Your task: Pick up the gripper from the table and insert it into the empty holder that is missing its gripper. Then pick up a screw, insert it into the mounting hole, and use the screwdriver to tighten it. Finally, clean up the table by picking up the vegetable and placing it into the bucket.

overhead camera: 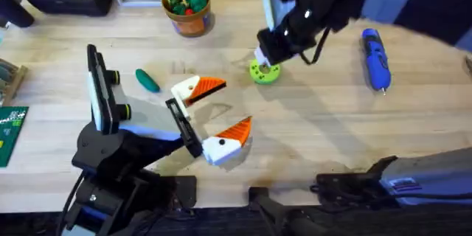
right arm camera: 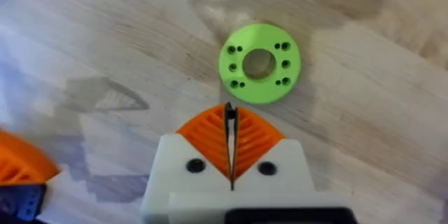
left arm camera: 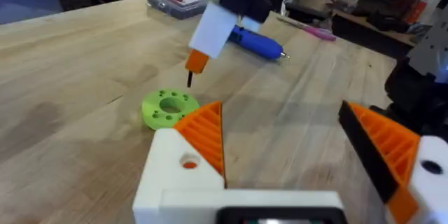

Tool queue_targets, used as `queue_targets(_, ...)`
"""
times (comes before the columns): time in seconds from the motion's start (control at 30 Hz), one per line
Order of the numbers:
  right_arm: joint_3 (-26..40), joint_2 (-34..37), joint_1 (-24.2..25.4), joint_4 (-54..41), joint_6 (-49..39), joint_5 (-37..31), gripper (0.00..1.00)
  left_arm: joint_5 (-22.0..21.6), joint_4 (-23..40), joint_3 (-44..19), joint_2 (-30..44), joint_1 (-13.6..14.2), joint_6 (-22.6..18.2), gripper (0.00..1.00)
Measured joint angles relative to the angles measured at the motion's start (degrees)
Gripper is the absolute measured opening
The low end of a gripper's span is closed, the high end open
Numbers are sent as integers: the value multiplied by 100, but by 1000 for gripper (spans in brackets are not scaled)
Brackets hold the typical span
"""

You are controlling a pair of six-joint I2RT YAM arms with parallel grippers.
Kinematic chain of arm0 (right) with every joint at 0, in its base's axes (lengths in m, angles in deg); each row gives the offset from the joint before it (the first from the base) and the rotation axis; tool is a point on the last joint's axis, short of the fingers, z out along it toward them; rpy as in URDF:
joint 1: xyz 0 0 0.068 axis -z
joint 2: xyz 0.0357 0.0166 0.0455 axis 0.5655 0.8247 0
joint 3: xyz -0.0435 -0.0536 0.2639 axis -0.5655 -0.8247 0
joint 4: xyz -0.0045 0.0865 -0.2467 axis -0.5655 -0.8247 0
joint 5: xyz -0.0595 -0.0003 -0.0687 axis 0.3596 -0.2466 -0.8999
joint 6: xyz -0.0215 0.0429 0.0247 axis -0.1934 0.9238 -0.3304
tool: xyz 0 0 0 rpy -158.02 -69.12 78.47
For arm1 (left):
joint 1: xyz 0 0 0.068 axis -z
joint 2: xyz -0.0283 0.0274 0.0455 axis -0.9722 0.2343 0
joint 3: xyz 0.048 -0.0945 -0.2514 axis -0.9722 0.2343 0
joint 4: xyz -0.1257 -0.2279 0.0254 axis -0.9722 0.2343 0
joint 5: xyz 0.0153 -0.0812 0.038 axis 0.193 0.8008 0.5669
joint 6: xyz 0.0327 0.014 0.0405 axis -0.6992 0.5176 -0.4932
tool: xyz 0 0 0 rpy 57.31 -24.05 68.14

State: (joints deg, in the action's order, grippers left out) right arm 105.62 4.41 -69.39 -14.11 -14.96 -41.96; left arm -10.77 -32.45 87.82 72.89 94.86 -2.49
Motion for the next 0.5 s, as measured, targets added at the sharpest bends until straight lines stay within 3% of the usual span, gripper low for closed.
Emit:
queue_targets(0.27, 1205, -117, -550, -463, -506, 435, 7, 0, 0, 0, 0, 0, 0, 985)
queue_targets(0.5, 1490, -206, -996, -466, -848, 1444, 7, 0, 0, 0, 0, 0, 0, 985)
